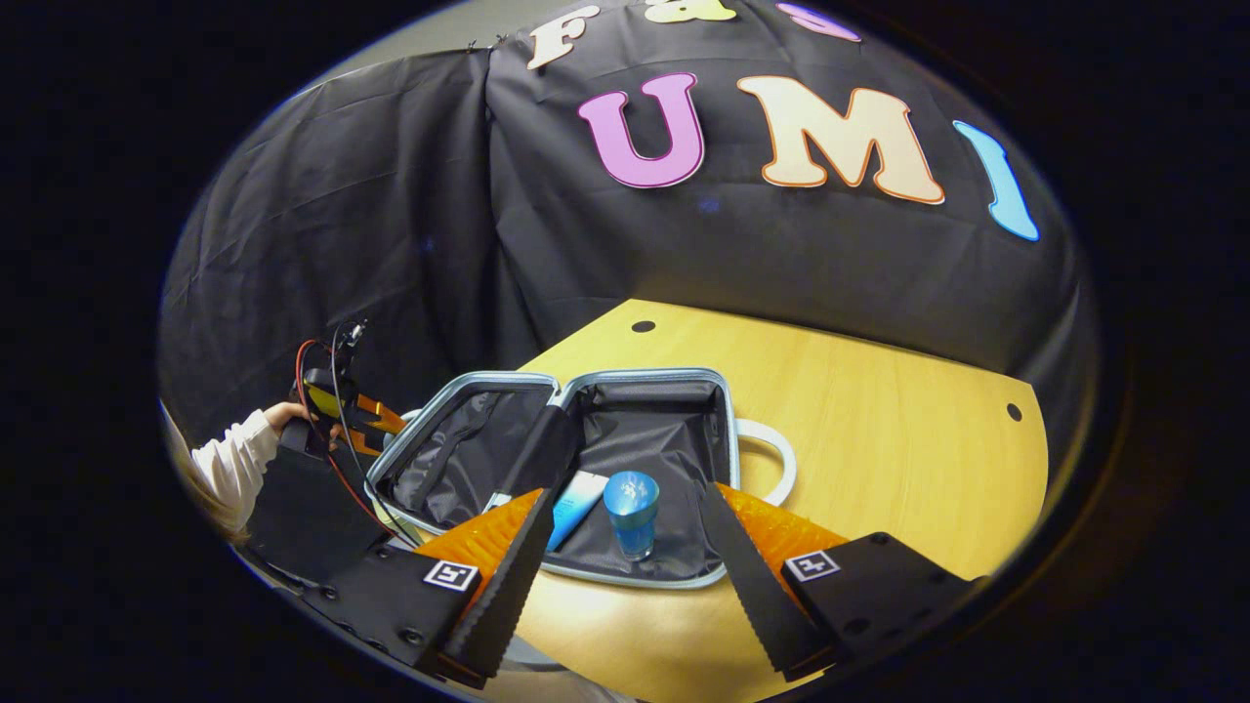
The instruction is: First open the suitcase, pack the skin care products into it, and then close the suitcase.
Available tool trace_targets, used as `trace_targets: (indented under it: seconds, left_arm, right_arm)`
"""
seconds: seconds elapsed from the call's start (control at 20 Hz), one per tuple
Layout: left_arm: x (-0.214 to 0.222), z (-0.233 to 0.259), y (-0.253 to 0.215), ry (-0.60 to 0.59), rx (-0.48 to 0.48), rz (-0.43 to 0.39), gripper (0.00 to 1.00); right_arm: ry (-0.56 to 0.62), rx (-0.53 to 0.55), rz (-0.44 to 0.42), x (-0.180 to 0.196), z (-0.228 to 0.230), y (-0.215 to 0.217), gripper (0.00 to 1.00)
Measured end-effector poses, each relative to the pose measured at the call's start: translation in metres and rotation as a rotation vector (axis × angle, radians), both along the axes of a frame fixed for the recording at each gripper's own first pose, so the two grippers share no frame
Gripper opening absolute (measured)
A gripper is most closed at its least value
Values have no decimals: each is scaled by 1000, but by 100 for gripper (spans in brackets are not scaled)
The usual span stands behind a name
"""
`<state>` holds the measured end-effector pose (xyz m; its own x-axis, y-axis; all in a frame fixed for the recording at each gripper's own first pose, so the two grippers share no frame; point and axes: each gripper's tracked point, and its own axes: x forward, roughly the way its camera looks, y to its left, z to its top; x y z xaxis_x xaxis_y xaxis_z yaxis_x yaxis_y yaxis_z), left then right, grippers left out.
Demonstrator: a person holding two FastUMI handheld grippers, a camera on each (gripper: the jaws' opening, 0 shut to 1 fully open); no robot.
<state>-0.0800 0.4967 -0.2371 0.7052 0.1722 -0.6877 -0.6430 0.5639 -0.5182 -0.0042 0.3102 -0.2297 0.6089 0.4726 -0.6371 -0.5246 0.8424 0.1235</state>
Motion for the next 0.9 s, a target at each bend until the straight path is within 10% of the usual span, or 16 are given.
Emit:
trace_targets:
  seconds: [0.2, 0.35, 0.9]
  left_arm:
    - [5, -10, -4, 3, -36, -6, 29]
    - [8, -7, -6, -11, -41, -7, 11]
    - [5, 108, -42, -166, 116, -98, 5]
  right_arm:
    - [15, -19, -34, -6, -1, -15, 98]
    - [19, -16, -61, -6, 0, -25, 98]
    - [5, 13, -119, -7, 8, -56, 98]
